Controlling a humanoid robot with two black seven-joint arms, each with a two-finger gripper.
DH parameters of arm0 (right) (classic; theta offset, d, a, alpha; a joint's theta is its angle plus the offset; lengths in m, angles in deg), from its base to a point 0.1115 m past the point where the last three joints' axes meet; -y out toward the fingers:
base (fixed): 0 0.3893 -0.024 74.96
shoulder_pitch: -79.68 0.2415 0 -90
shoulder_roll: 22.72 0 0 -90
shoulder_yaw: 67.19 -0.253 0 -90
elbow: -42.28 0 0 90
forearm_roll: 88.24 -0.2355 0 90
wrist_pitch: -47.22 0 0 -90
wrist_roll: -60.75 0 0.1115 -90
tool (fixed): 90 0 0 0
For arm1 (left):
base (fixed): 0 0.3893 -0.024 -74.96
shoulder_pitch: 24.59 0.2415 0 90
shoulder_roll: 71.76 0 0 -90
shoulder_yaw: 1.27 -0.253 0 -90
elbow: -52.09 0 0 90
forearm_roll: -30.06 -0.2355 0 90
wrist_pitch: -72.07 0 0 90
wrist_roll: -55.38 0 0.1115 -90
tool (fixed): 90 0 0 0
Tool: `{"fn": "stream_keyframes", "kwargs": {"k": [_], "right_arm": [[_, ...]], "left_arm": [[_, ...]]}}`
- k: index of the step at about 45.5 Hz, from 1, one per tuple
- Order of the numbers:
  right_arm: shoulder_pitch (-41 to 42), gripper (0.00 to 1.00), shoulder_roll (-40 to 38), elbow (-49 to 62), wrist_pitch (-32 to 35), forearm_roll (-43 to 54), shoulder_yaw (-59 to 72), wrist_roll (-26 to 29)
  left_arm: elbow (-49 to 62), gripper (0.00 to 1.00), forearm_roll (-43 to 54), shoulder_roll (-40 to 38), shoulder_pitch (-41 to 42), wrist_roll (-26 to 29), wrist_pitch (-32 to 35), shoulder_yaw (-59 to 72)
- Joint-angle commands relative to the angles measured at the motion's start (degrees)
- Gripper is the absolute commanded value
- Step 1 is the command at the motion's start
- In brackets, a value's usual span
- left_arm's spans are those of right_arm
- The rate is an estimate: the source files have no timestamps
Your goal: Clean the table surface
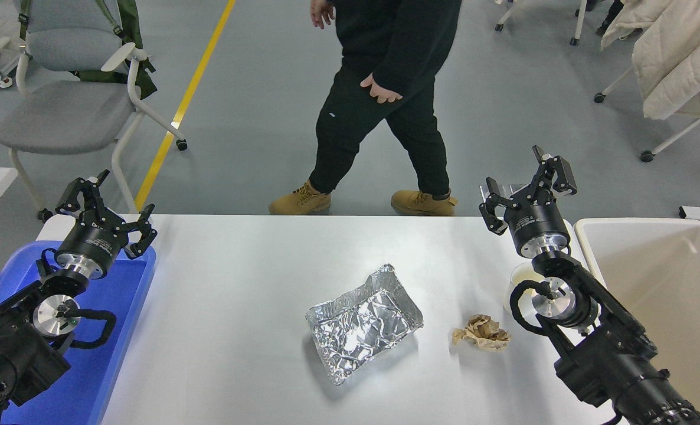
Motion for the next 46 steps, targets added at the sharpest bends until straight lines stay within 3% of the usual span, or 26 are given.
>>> {"fn": "stream_keyframes", "kwargs": {"k": [1,24,34,46], "right_arm": [[0.9,1.00,-0.8,0.3,-0.2,0.1,0.1,0.0],[1.9,1.00,-1.3,0.7,-3.4,0.4,6.2,-0.1],[1.3,1.00,-6.9,-2.0,-3.3,1.3,14.6,-3.8],[2.5,1.00,-9.7,-2.2,-4.6,-1.1,16.9,-3.6]], "left_arm": [[0.0,1.00,0.0,0.0,0.0,0.0,0.0,0.0],[0.0,1.00,0.1,0.0,0.0,0.0,0.0,0.0],[0.0,1.00,0.1,0.0,-0.1,0.0,0.0,0.0],[0.0,1.00,0.0,0.0,-0.1,0.0,0.0,0.0]]}}
